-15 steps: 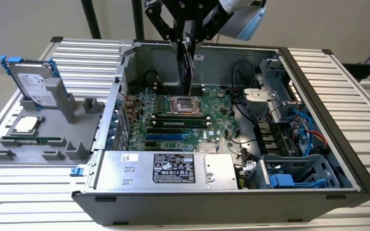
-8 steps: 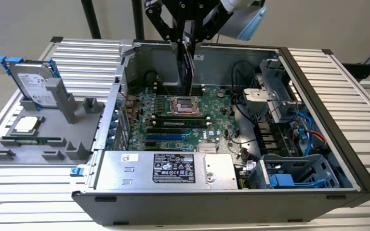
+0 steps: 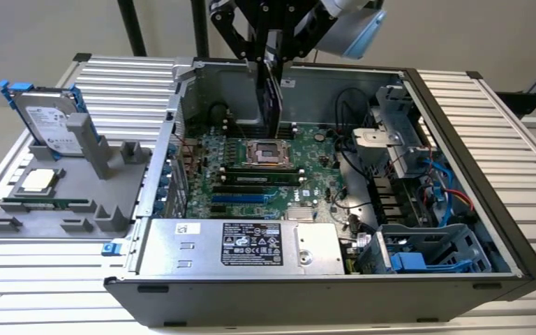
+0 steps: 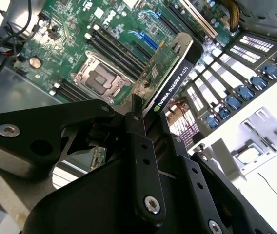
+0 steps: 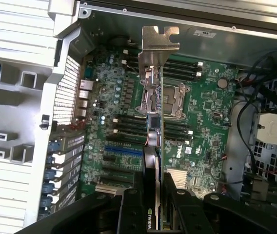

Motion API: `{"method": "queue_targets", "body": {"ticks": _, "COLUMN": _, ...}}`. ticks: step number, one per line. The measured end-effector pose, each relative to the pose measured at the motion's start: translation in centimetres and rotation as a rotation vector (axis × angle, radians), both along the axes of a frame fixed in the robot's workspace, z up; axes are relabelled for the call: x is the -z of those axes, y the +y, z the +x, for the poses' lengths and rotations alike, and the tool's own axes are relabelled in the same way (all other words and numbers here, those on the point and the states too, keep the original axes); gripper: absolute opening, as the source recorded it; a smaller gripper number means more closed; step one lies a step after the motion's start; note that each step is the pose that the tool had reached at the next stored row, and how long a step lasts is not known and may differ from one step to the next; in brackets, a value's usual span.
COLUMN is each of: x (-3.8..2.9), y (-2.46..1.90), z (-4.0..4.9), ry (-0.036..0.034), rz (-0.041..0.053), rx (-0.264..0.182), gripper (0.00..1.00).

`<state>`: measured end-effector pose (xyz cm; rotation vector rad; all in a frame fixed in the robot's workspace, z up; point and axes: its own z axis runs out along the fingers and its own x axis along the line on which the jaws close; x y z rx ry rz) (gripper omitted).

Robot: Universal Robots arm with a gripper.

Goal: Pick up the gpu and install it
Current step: 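Insert the gpu into the slot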

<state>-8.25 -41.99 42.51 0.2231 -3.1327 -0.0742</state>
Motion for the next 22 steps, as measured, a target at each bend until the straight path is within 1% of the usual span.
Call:
{"method": "queue_targets", "body": {"ticks": 9, "x": 0.0, "y": 0.0, "z": 0.0, "ry": -0.0001, "rz": 0.0001, "rx": -0.031, "gripper": 0.0}}
{"method": "queue_targets", "body": {"ticks": 22, "x": 0.0, "y": 0.0, "z": 0.0, "ry": -0.0001, "rz": 0.0001, "rx": -0.092, "gripper": 0.0}}
